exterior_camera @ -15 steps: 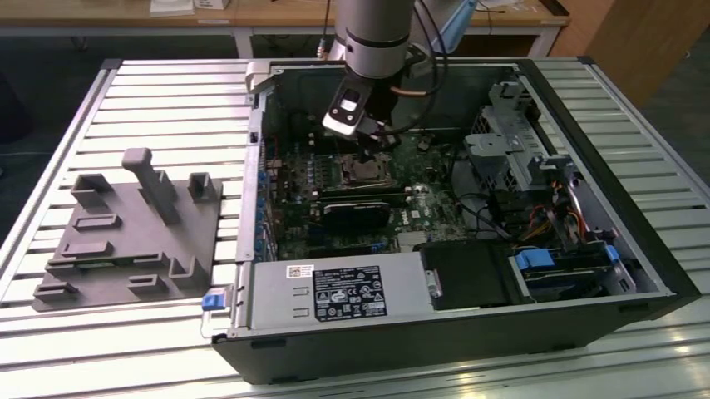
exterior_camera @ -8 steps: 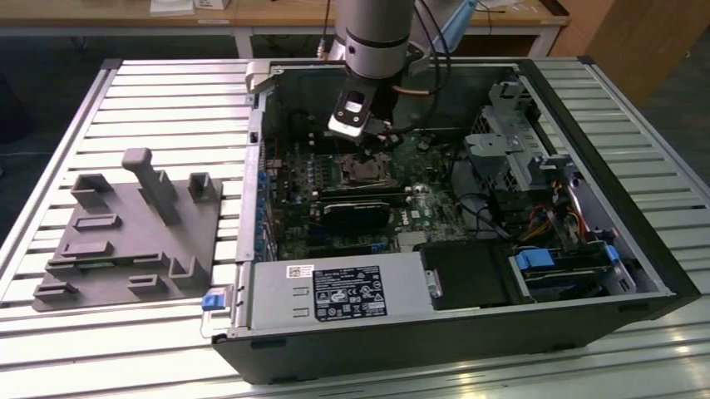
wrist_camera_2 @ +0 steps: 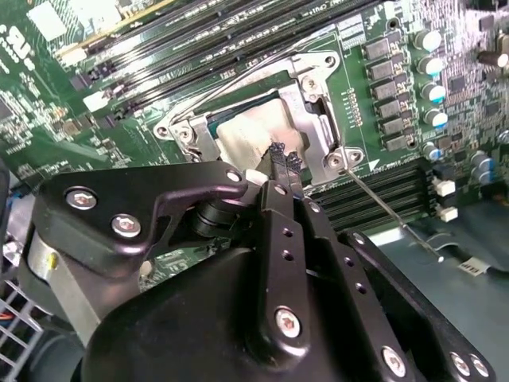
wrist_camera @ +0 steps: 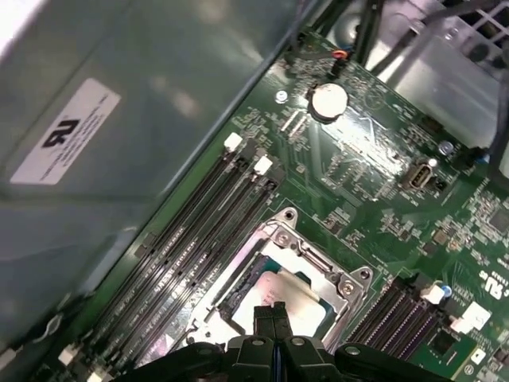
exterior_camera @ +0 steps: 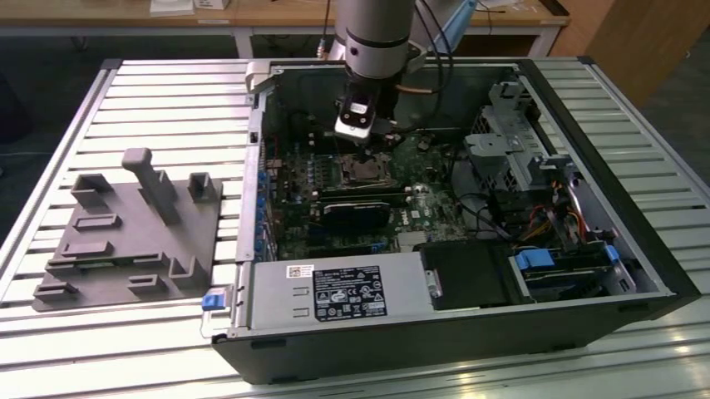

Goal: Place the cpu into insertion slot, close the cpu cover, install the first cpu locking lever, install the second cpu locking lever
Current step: 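Close the cpu cover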

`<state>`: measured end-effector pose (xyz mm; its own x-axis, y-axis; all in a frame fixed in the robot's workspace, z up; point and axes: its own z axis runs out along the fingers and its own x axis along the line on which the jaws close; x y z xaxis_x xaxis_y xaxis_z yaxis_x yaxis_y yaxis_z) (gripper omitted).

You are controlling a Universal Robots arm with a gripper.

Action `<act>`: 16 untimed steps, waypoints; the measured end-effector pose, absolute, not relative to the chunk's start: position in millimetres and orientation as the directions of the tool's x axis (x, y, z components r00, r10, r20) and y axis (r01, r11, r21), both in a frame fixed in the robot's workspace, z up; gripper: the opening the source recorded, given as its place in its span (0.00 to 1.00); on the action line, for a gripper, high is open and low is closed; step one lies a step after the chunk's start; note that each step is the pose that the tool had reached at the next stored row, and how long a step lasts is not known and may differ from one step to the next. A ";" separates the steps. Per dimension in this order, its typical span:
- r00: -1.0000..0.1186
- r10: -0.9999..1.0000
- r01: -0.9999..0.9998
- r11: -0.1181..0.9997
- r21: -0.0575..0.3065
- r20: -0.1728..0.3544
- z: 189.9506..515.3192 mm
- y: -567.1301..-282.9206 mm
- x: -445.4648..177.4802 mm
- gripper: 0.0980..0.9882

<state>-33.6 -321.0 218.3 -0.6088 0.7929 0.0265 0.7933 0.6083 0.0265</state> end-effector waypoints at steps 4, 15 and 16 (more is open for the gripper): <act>-0.646 0.763 0.764 0.645 0.026 0.027 218.3 -321.0 -33.6 0.01; -0.740 0.672 0.673 0.739 0.026 0.027 218.3 -321.0 -33.6 0.01; -0.748 0.663 0.663 0.748 0.026 0.027 218.4 -321.0 -33.6 0.01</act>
<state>-33.6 -321.0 218.4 -0.7483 0.6629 0.0265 0.6634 0.7478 0.0264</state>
